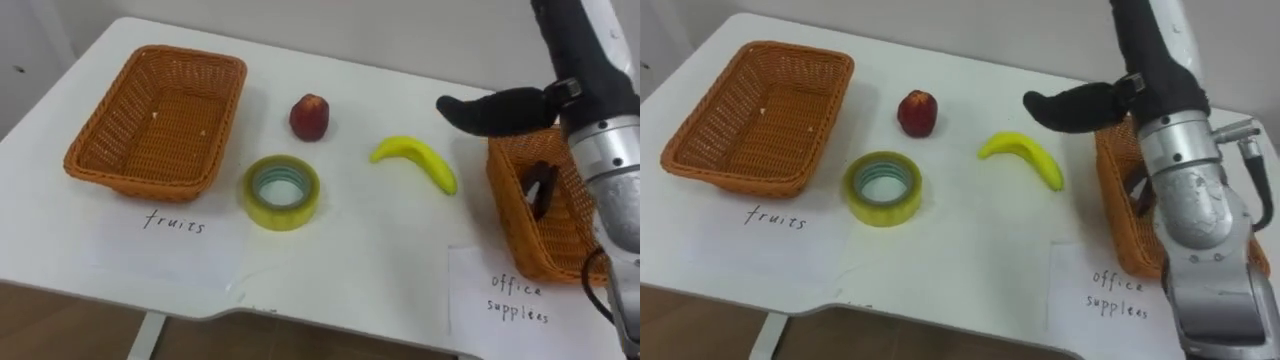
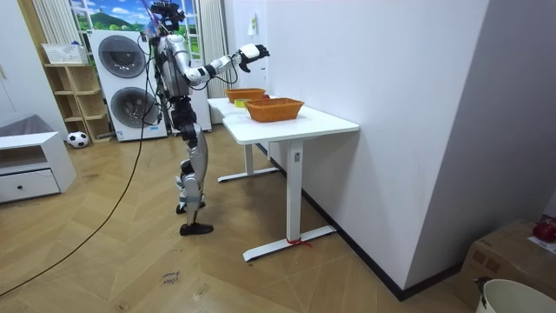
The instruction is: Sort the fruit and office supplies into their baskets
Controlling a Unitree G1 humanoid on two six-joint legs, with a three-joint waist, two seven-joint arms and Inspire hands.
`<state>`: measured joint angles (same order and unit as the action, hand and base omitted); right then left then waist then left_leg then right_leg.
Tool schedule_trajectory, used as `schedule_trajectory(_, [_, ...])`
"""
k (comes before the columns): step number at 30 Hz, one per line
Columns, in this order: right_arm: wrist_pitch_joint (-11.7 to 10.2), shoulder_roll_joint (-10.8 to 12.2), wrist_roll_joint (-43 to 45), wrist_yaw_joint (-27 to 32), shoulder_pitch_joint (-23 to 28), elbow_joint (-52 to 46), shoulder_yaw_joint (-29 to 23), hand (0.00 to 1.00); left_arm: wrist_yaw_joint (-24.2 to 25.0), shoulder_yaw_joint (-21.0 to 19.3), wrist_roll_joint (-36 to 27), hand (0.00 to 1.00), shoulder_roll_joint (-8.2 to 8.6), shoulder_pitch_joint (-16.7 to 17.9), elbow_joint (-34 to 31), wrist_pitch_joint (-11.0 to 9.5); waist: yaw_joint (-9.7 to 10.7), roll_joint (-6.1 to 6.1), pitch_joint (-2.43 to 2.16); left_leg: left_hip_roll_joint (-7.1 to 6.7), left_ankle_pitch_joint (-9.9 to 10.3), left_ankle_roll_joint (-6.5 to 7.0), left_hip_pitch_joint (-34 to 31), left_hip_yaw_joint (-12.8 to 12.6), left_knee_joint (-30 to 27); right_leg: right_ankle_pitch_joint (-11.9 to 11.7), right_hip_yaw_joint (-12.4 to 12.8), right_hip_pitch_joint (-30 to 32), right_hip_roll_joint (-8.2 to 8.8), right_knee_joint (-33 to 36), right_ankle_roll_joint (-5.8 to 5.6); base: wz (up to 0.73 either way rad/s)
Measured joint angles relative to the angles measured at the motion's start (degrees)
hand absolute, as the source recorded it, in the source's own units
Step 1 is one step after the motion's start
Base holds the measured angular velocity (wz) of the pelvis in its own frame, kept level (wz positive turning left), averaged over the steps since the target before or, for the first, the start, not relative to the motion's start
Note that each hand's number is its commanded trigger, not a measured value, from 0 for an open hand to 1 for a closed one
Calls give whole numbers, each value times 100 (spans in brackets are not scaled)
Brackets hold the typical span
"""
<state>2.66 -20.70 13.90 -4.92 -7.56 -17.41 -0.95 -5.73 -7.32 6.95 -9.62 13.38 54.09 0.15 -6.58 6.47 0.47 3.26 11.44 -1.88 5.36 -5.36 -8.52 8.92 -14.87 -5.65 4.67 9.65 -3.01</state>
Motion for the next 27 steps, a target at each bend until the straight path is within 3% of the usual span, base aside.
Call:
schedule_trajectory(5, [11, 124, -17, -21, -44, 61, 311, 0, -36, 142, -1, 0, -10, 3, -87, 22, -60, -8, 6, -7, -1, 2, -65, 95, -18, 0, -121, -13, 14, 0, 0, 12])
schedule_trajectory(11, [236, 183, 5, -26, -561, 562, 621, 0, -135, 201, -4, 0, -3, 20, -109, 140, -197, -5, 5, -7, -2, 2, -67, 107, -33, 1, -204, -23, 18, -4, -1, 1])
schedule_trajectory(16, [340, 354, 2, -26, -581, 864, 749, 0, -138, 208, -12, 0, 41, 48, -250, 324, -315, -40, 29, -12, -2, 2, -121, 178, -68, 1, -343, -26, 28, -3, -1, 7])
schedule_trajectory(22, [356, 581, -168, -21, -581, 1363, 889, 0, -136, 318, -5, 0, 77, -15, -249, 328, -369, -114, 33, -12, -3, 0, -199, 263, -102, 0, -555, -11, 34, -5, -1, 8])
schedule_trajectory(27, [362, 608, -502, -21, -581, 1547, 994, 0, -137, 332, -3, 0, 89, 16, -248, 339, -424, -162, 28, -12, -5, 0, -173, 288, -103, 1, -599, -15, 36, -8, -1, 1])
